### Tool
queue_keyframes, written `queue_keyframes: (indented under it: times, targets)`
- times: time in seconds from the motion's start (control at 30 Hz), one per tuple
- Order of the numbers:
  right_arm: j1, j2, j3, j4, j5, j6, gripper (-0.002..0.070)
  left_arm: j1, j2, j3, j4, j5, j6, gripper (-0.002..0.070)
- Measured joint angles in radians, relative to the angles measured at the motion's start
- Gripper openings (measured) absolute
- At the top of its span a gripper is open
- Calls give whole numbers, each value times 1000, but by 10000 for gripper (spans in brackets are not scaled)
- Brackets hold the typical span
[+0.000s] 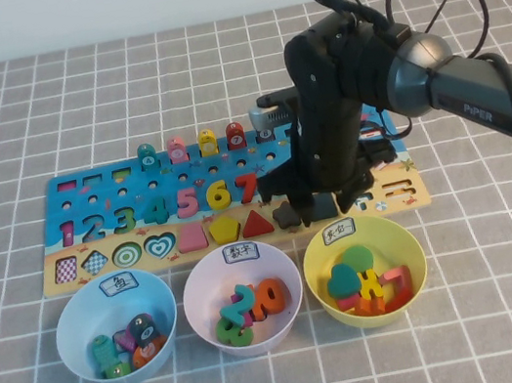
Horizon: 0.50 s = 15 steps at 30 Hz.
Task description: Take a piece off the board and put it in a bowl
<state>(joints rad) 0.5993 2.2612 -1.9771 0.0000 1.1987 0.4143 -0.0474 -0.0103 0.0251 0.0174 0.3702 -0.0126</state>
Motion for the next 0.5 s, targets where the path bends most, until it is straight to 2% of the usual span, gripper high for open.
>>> queue_keyframes:
  times: [0.5]
  targets:
    - [-10, 2, 0, 0, -36, 4, 365, 0, 0, 0, 0, 0, 0, -4]
